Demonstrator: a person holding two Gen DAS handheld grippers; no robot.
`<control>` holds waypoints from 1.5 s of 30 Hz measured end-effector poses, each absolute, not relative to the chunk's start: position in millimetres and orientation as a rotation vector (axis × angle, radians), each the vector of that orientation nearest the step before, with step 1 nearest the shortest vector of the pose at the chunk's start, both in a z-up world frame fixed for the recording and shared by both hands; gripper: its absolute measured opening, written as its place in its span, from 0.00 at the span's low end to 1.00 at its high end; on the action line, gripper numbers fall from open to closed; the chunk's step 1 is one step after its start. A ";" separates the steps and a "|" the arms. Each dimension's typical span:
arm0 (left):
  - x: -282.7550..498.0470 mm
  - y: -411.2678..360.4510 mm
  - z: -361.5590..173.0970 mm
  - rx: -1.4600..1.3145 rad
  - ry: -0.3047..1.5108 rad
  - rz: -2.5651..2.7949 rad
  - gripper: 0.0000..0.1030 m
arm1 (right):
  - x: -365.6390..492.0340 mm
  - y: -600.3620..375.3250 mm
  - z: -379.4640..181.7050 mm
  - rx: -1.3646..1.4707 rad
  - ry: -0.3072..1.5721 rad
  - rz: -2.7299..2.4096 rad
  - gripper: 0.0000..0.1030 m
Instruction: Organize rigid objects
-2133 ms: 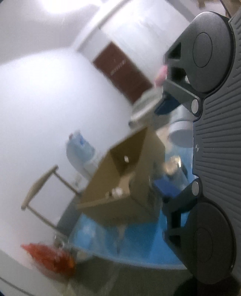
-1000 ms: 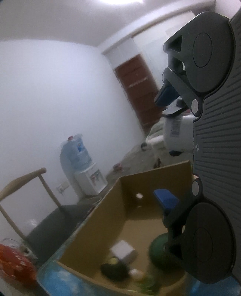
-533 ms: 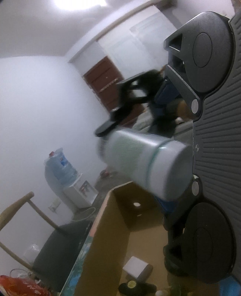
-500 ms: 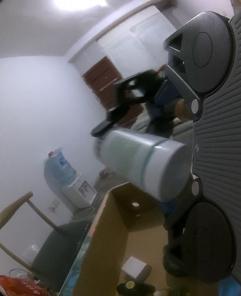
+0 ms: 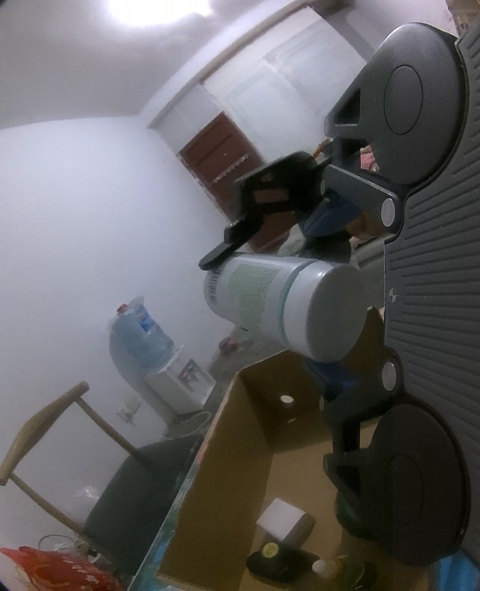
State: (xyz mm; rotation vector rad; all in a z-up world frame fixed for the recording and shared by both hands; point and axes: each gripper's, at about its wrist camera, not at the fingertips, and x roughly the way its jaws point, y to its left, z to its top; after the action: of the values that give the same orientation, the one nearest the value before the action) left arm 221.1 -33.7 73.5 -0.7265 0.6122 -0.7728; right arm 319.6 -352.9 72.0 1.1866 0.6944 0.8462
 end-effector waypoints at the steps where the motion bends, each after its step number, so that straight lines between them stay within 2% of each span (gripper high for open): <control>1: 221.0 -33.8 74.0 -0.724 0.613 -0.771 0.61 | 320.8 -353.5 70.2 1.195 0.696 0.846 0.54; 3: 222.1 -35.0 74.3 -0.719 0.619 -0.769 0.52 | 323.0 -353.8 67.9 1.203 0.698 0.847 0.54; 10: 224.0 -40.7 72.5 -0.721 0.658 -0.764 0.58 | 328.4 -354.2 63.7 1.225 0.706 0.848 0.54; 17: 225.0 -39.7 70.6 -0.717 0.653 -0.748 0.52 | 330.3 -355.9 63.6 1.221 0.696 0.846 0.54; 25: 226.4 -41.7 75.4 -0.681 0.653 -0.736 0.51 | 334.5 -355.9 57.1 1.233 0.693 0.852 0.54; 34: 242.4 -52.0 104.9 -0.397 0.773 -0.670 0.51 | 343.5 -356.4 60.9 1.070 0.723 0.807 0.56; 38: 258.2 -60.4 111.8 -0.259 0.836 -0.626 0.50 | 346.9 -350.8 68.5 0.887 0.722 0.689 0.55; 45: 308.9 -80.4 77.4 -0.137 0.990 -0.530 0.48 | 331.9 -368.5 64.4 0.838 0.654 0.585 0.55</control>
State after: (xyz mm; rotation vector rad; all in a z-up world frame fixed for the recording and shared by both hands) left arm 308.9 -80.4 77.4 -0.1369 0.9904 -0.5299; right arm 331.9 -368.5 64.4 0.8376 0.6535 0.5852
